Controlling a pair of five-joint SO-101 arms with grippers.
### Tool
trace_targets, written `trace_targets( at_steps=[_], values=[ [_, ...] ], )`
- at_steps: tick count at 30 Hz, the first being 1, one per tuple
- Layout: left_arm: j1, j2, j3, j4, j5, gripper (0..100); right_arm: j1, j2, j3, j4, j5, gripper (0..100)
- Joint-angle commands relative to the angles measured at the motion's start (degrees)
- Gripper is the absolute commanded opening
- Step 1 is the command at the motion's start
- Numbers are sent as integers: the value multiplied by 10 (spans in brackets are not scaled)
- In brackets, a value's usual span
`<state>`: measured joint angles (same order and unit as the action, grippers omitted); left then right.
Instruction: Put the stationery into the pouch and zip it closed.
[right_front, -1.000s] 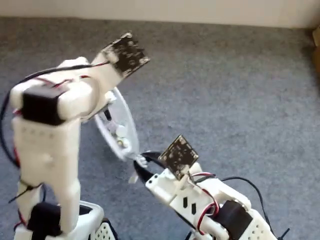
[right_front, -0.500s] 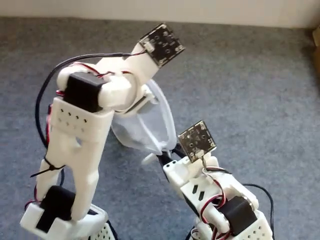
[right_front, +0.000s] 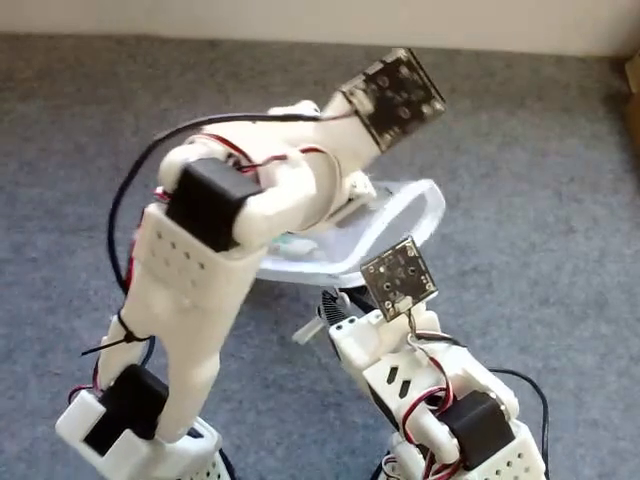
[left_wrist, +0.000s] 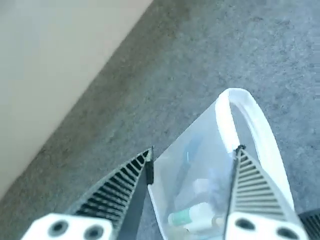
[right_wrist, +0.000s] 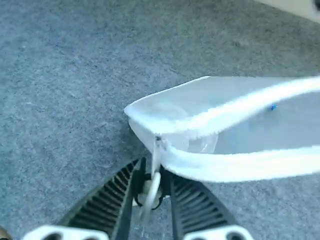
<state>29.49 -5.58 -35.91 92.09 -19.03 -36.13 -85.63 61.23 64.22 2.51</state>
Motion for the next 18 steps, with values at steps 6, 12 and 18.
trace_targets(
  at_steps=[6, 12, 18],
  values=[
    [-24, -8, -78, 59, 11, 245, 14, 5, -36, 0, -2, 5],
    [-77, -66, -44, 93, -10, 245, 14, 9, -46, 24, 7, 5],
    [-73, -222, 153, 91, -41, 246, 14, 10, -98, 61, 45, 5]
  ],
)
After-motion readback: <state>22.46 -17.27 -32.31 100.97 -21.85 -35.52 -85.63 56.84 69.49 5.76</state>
